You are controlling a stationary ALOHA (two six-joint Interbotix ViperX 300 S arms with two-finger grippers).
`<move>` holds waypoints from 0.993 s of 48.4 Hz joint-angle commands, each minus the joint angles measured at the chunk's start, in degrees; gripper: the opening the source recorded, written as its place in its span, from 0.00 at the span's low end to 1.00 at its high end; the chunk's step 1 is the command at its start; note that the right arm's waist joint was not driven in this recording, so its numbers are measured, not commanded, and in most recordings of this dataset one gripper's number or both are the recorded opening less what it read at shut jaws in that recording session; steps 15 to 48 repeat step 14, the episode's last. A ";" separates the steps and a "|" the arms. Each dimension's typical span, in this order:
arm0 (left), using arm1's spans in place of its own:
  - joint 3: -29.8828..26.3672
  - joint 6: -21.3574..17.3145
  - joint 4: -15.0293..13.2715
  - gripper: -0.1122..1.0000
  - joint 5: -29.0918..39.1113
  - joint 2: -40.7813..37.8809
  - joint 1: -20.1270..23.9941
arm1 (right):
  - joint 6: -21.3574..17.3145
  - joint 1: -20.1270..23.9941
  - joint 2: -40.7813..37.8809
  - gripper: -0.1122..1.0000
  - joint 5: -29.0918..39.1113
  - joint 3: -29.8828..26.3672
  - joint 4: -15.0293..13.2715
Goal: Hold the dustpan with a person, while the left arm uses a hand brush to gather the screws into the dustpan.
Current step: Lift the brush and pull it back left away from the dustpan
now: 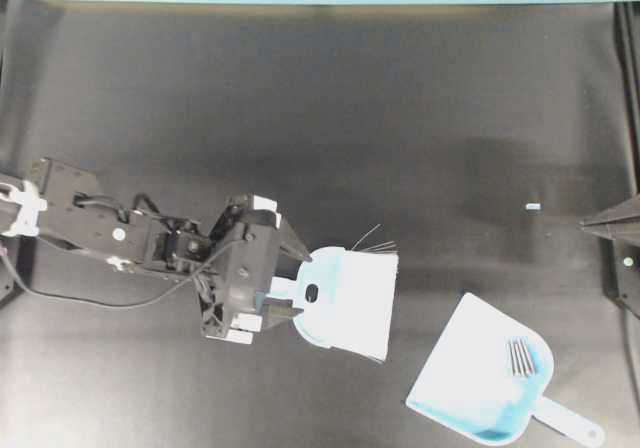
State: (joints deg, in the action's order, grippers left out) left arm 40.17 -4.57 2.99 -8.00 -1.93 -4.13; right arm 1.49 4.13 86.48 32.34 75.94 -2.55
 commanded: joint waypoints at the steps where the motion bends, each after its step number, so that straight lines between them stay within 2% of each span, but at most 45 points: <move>1: -0.35 -0.09 0.18 0.82 -0.62 4.31 1.32 | 0.35 0.00 -0.26 0.10 -0.18 -0.35 -0.18; 8: 1.14 -0.18 0.09 0.82 -0.44 9.76 2.20 | 0.35 0.00 -0.26 0.10 -0.18 -0.35 -0.18; 14: 4.75 -0.18 0.18 0.82 -0.88 16.26 3.34 | 0.35 0.00 -0.26 0.10 -0.18 -0.44 -0.09; 48: 4.75 -0.18 0.18 0.82 -0.88 16.26 3.34 | 0.35 0.00 -0.26 0.10 -0.18 -0.44 -0.09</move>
